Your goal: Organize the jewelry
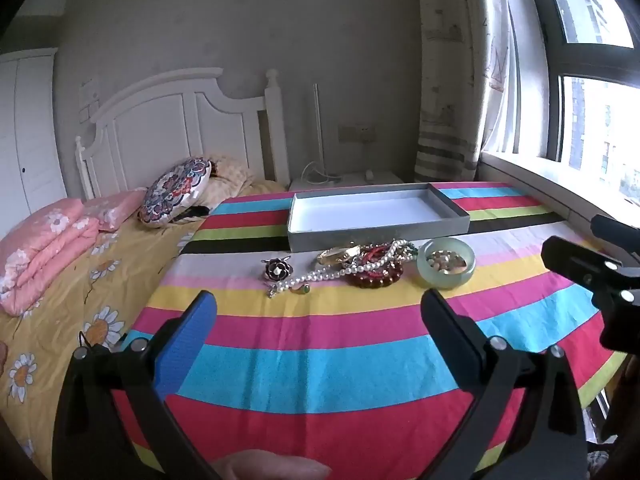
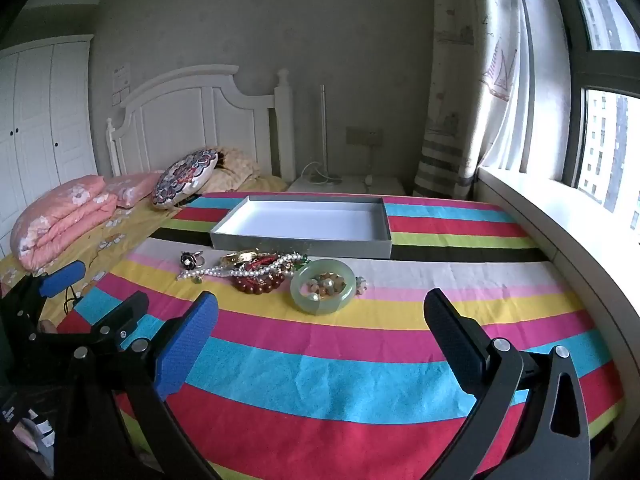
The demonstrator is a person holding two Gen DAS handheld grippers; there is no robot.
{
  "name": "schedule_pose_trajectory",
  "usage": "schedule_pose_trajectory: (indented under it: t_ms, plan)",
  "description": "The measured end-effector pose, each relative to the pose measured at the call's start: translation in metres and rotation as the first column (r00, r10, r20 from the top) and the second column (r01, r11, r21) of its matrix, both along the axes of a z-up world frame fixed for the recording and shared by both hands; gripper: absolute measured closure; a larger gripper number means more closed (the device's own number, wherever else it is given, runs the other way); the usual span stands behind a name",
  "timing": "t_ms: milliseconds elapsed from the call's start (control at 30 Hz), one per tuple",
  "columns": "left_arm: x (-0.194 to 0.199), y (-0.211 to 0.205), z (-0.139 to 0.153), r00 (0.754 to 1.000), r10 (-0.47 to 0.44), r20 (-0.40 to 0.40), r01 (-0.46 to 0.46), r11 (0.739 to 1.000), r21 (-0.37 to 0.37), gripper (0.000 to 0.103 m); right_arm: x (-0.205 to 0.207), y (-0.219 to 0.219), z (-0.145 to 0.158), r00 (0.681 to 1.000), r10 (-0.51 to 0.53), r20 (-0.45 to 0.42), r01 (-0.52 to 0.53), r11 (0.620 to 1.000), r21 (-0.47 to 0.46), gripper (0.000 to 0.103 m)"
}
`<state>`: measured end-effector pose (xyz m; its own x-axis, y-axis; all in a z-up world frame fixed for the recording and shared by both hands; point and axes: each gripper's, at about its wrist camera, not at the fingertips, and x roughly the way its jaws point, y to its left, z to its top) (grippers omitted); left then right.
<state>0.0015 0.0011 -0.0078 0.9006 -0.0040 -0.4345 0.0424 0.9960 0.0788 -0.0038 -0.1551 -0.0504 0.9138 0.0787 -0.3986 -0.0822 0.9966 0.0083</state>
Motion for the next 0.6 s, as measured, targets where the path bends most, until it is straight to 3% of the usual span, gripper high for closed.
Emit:
schedule_pose_trajectory:
  t_ms: [600]
  plan:
    - [0.0040, -0.0005, -0.0003, 1.000, -0.004, -0.005, 0.004, 1.000, 0.003, 0.002, -0.0005, -0.0008, -0.0010, 1.000, 0.001, -0.002, -0.001, 1.000, 0.002, 0.004]
